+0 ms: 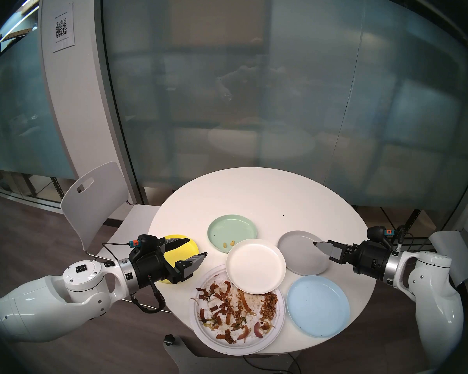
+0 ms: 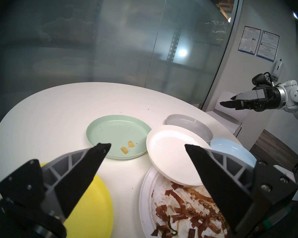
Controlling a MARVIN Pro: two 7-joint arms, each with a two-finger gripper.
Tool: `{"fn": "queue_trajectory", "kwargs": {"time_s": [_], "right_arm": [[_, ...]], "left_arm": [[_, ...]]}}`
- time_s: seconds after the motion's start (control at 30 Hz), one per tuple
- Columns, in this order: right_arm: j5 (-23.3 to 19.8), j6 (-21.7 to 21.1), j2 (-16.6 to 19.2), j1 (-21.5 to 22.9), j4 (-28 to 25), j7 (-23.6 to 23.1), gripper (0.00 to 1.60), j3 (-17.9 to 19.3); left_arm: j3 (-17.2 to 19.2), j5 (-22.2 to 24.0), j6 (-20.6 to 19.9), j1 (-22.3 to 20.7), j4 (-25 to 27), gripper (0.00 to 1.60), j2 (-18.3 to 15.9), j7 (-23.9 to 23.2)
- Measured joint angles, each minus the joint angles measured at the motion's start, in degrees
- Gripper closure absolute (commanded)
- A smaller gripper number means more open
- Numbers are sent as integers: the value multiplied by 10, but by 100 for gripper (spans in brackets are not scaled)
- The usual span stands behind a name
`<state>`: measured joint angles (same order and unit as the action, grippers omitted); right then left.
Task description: Stack the plates into one stack
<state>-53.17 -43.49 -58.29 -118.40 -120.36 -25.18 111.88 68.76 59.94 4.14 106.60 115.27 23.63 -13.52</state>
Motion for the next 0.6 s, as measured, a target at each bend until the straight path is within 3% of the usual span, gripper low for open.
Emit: {"fn": "queue_trajectory", "kwargs": {"time_s": [0.33,0.6], "right_arm": [[0,0,0,0,0,0,0,0],[0,0,0,0,1,0,0,0]], "left_arm": [[61,56,-1,21,-11,0,-58,-16],[90,68,-13,44,-47,0,-99,-46]]}}
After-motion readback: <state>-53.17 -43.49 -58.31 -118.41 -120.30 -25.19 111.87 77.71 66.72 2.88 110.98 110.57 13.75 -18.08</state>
